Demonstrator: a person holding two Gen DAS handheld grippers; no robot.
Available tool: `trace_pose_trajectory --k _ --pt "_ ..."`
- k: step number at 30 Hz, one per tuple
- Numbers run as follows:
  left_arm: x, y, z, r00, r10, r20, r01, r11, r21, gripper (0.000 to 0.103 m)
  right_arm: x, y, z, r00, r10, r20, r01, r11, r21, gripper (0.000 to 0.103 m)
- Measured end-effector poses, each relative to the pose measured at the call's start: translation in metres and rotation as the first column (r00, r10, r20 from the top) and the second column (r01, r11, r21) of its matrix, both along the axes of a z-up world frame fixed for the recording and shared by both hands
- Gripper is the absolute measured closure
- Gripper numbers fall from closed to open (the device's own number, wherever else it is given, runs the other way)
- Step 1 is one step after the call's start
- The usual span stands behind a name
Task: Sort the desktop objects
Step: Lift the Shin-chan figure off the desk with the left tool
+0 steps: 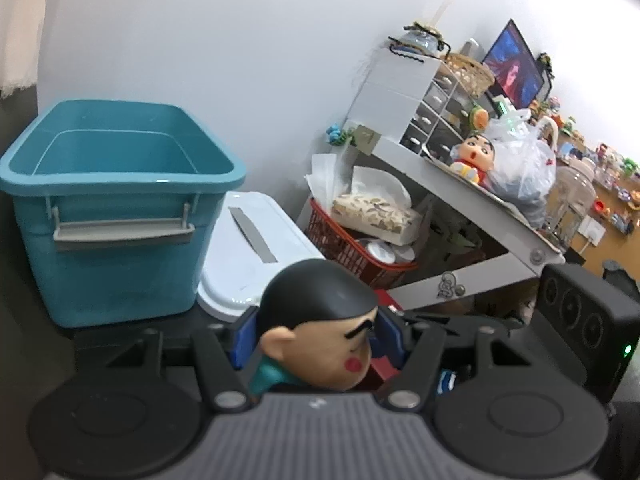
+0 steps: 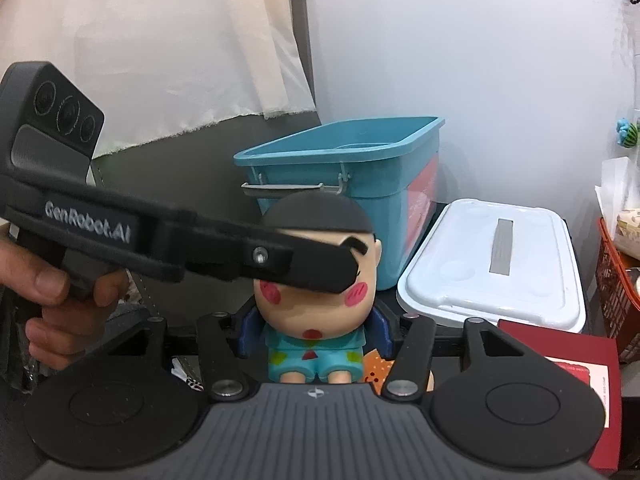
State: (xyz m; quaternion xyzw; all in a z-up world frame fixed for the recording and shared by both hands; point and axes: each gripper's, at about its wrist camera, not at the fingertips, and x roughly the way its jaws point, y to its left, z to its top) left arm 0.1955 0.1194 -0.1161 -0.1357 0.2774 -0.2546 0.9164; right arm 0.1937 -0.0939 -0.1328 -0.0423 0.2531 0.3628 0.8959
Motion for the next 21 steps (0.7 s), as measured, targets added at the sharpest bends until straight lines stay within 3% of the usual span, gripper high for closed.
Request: trace_pose_trajectory --k 5,12,21 --pt "-0.003 0.000 0.006 1.000 0.027 -0.001 -0.027 1.000 0.008 0.038 -0.004 -0.004 0.008 1.000 -0.007 0.009 0.007 1.000 0.016 0.039" --pt "-0.005 -0.005 0.022 0.996 0.087 -0.022 -0.084 0.993 0.082 0.038 -0.018 -0.015 0.017 0.997 -0.030 0.070 0.030 0.999 -0.009 0.038" --pt "-0.011 -0.009 0.049 0.987 0.161 -0.029 -0.157 0.981 0.111 0.038 -0.026 -0.043 0.032 0.989 -0.117 0.086 0.113 0.992 0.048 0.038"
